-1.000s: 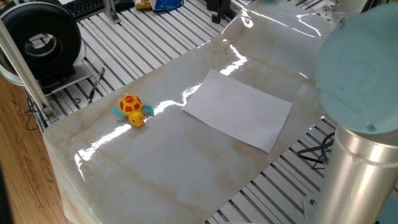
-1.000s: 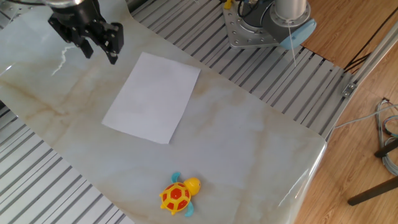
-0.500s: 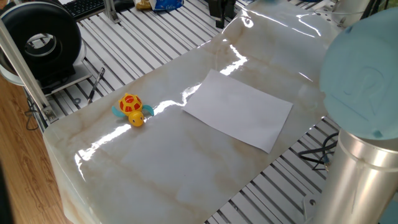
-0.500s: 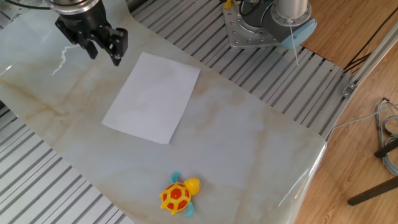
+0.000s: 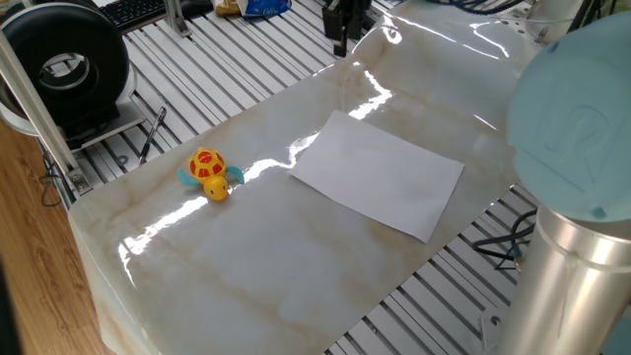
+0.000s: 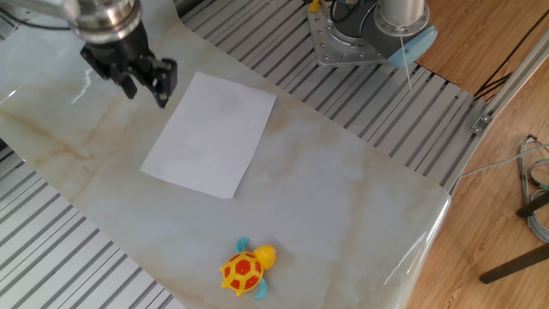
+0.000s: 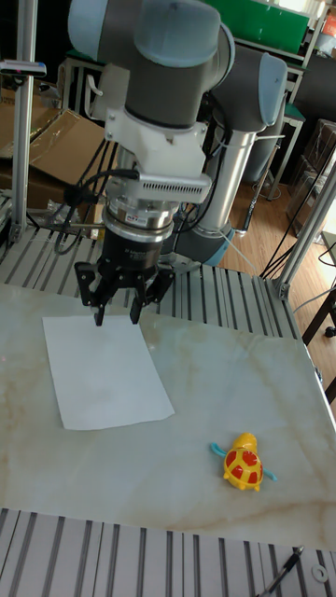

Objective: Flip over and spread out the paper that is laid flat on the table

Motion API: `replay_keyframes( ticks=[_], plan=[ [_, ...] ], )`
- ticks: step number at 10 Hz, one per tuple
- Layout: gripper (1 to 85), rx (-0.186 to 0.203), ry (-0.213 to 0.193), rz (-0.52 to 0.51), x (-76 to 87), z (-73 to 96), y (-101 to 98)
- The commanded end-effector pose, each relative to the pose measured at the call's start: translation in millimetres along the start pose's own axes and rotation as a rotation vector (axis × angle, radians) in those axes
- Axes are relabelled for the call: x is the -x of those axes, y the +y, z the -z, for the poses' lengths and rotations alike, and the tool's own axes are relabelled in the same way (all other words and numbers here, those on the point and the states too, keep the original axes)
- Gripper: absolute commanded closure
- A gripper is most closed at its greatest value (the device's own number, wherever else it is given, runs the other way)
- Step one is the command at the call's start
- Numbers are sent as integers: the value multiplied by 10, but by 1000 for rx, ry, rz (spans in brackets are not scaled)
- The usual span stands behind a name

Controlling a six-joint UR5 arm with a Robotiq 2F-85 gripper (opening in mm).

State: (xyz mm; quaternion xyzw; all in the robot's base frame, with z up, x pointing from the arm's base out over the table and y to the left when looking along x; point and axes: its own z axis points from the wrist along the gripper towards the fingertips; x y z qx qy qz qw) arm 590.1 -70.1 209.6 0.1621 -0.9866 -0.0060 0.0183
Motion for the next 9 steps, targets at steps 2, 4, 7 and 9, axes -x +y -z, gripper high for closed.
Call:
replay_keyframes(
  ticks=[2,4,7,9],
  plan=[
    [390,-48,-67,-61,221,-102,-118],
    [403,-31,-91,-96,312,-176,-101],
    [440,-10,-116,-90,307,-65,-37],
    [453,2,-111,-84,287,-60,-5]
  ],
)
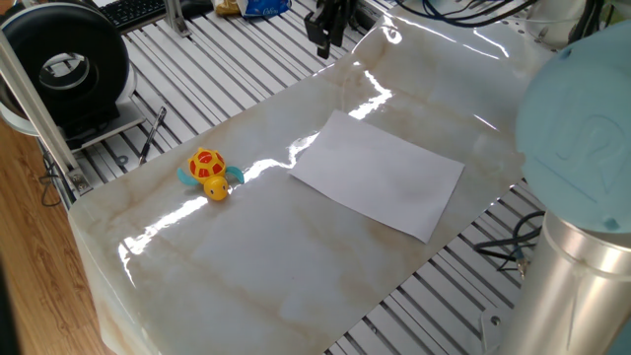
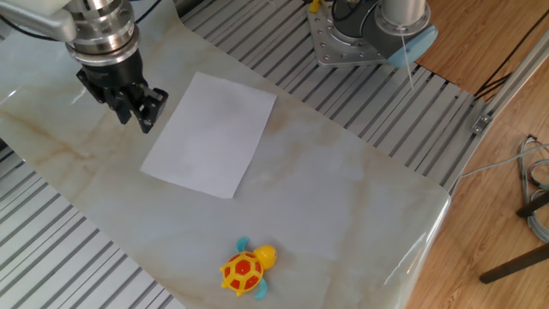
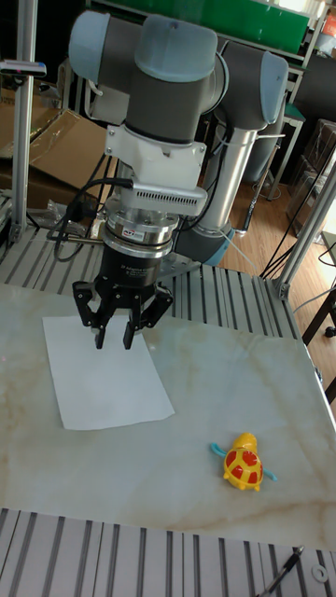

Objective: Flip over and spread out the paper that is laid flat on the table

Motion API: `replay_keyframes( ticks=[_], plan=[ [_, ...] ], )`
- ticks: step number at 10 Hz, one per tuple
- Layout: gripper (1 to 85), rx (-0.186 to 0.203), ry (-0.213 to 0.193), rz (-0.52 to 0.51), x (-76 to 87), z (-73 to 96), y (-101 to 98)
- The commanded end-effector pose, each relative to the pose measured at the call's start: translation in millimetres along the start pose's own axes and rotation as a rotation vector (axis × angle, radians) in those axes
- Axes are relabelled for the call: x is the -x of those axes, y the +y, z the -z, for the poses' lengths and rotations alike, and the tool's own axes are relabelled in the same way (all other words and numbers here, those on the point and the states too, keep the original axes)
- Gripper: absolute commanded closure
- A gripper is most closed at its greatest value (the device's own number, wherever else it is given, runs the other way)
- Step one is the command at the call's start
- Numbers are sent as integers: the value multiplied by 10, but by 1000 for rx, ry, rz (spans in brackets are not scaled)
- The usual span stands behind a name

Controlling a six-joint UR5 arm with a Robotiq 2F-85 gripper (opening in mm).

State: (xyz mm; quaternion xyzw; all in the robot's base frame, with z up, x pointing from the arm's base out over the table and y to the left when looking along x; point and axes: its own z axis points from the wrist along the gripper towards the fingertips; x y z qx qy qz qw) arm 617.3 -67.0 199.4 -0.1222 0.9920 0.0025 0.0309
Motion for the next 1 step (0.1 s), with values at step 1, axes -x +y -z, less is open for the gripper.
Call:
replay_keyframes(
  ticks=[1],
  plan=[
    [460,22,-8,-2,-2,36,50]
  ],
)
